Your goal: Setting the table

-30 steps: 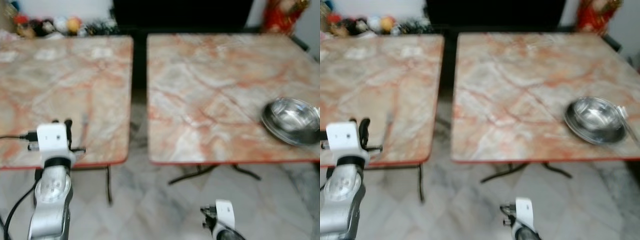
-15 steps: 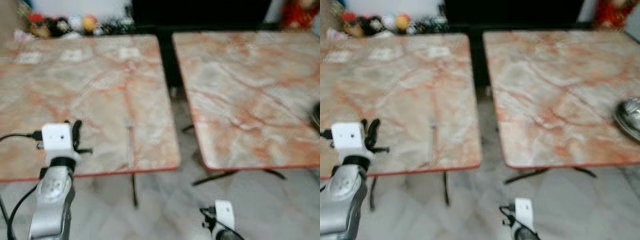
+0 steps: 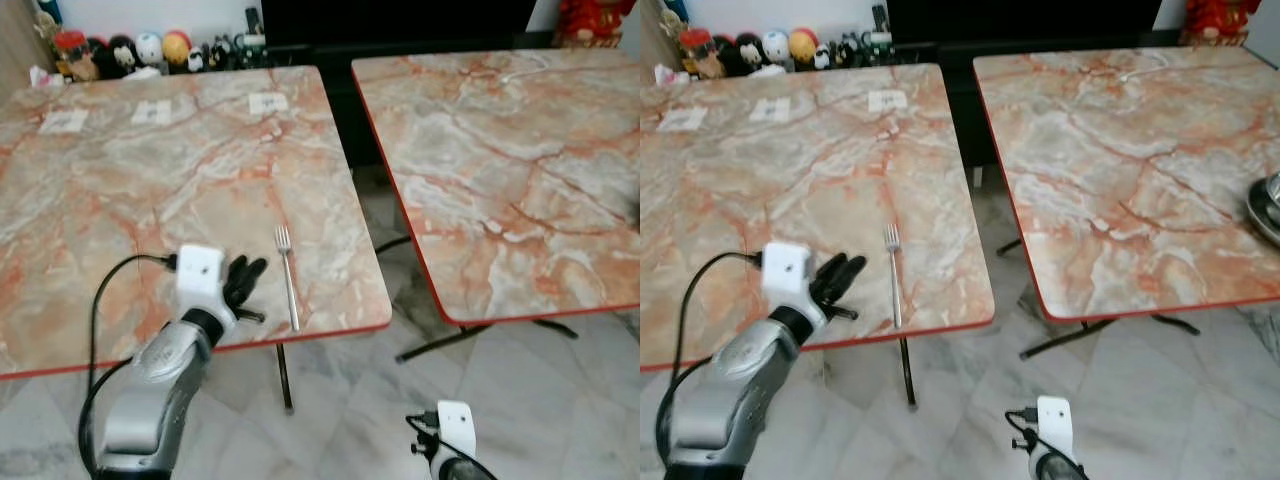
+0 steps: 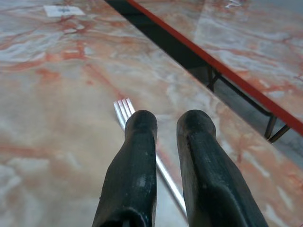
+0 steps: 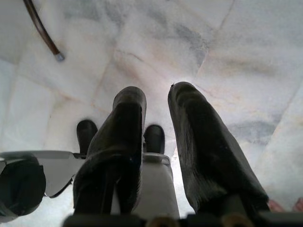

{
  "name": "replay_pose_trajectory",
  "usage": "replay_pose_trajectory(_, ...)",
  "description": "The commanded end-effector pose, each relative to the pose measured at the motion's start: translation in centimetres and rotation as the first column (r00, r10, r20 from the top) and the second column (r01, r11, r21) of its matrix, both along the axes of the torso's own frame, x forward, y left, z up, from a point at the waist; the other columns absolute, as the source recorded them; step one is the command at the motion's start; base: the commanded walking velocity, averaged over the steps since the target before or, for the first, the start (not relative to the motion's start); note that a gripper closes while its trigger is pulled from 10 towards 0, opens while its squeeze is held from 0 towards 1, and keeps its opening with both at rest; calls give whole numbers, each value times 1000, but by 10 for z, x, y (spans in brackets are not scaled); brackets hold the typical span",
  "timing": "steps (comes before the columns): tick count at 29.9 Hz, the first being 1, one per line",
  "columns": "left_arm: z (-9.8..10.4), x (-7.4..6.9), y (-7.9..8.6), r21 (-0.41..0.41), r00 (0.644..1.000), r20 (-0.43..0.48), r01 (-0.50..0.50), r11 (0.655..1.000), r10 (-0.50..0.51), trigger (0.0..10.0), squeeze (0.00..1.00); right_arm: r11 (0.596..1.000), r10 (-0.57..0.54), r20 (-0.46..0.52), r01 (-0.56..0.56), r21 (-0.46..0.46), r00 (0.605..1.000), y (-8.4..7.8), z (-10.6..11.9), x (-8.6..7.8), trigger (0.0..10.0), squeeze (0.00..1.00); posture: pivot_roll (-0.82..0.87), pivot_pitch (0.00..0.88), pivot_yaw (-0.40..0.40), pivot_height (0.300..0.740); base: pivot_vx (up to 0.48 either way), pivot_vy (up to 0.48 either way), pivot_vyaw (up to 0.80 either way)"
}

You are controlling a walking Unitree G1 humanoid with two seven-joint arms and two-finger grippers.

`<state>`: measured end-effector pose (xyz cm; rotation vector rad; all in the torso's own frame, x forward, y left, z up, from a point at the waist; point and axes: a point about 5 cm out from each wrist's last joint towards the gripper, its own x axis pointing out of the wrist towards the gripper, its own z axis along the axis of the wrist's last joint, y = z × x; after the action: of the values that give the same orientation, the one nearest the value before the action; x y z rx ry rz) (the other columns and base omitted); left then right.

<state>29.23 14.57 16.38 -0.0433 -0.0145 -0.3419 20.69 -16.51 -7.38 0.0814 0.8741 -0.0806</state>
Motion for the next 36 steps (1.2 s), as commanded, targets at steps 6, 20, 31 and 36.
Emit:
replay_pose_trajectory(6,-4,0,-4,32,1000,-22,-5,999,6,10000,0,1000,-19,-28,19,2,999,0,-4,-6,10000,0,63,118,31,740,0,0,-798)
replay_pose_trajectory(20,-7,6,-9,106,996,-38,-75,991,80,10000,0,1000,-19,-22,19,4,1000,0,-4,-6,10000,0,63,124,33,740,0,0,-322)
replay_pose_trajectory(31,-7,11,-50,92,987,-160,30,995,-15,10000,0,1000,-18,-22,18,0,1000,0,-3,-6,10000,0,64,123,33,740,0,0,0)
replay_pose_trajectory(36,-6,25,-49,97,988,-136,-58,994,71,10000,0,1000,-20,-21,20,0,1000,0,-3,-5,10000,0,50,118,36,740,0,0,0)
